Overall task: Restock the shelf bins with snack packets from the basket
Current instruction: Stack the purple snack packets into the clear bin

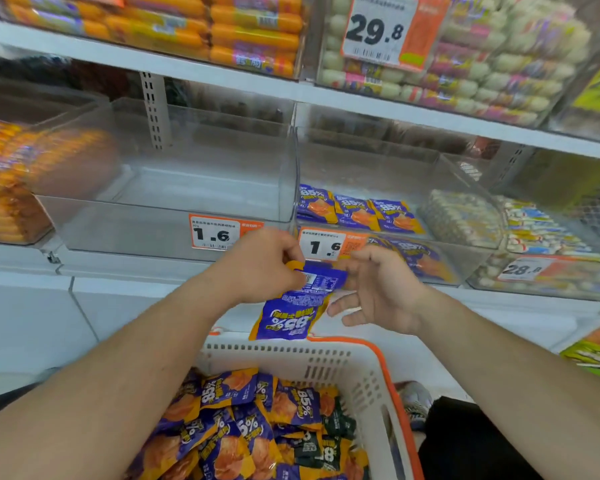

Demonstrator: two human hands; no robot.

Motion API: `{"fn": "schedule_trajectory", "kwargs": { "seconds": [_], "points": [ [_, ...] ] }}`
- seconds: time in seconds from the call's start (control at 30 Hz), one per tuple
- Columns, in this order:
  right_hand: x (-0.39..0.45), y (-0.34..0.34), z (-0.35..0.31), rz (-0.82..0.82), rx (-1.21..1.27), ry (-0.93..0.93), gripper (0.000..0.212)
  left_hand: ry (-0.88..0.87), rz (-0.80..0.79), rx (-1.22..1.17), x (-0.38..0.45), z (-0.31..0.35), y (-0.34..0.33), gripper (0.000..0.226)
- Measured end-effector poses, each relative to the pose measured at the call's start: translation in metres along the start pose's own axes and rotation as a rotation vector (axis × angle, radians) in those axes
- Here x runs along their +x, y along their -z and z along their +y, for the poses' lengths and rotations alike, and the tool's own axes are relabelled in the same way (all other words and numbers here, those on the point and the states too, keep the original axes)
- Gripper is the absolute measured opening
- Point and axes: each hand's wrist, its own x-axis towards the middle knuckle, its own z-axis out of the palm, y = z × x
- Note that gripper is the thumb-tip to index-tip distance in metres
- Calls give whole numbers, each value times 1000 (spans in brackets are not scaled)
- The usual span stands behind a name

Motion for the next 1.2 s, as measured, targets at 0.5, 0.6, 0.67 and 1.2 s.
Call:
{"fn": "schedule_trajectory", "kwargs": {
  "seconds": [0.5,0.6,0.67,1.2],
  "points": [
    [-48,-8,-77,-273,4,197,41,-728,496,18,-18,30,30,19],
    [-44,-6,-79,-40,-120,301,47,-545,562,48,-2,9,21,40],
    [-35,-1,-77,106,-248,368,56,-436,569,136,5,-4,12,55],
    [83,88,-112,659,-570,174,82,-243,479,486,40,-15,-28,71]
  ]
}}
